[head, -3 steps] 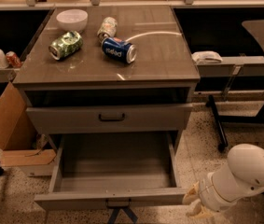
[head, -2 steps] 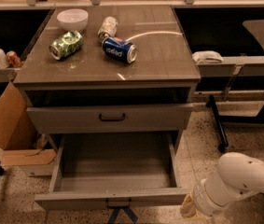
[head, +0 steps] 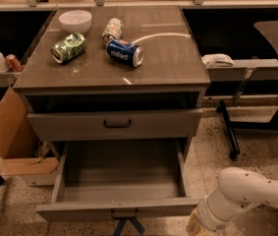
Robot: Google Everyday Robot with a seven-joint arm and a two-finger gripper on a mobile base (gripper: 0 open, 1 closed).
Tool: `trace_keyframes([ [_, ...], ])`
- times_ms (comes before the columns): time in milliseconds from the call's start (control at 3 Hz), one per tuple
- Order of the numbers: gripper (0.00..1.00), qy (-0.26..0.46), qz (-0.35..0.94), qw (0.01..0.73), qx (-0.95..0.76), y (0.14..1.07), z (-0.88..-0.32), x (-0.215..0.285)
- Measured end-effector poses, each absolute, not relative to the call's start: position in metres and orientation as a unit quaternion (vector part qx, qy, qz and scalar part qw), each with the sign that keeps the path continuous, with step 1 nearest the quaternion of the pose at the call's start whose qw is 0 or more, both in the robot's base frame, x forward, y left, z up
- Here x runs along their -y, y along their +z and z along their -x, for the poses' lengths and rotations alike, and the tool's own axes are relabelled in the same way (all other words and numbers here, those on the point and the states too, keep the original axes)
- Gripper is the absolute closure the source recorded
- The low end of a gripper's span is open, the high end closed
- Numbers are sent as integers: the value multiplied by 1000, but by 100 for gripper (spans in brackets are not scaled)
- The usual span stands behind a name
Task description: Close middle drawer
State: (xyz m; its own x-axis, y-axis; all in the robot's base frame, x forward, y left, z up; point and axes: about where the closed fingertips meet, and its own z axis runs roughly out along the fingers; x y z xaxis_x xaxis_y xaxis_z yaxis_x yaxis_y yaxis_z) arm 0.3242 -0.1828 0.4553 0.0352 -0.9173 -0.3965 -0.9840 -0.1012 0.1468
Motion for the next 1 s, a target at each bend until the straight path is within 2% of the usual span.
trace_keyframes([
  [333,100,199,715,91,-664,439,-325,181],
  [1000,100,164,715,161,-660,391,-350,178],
])
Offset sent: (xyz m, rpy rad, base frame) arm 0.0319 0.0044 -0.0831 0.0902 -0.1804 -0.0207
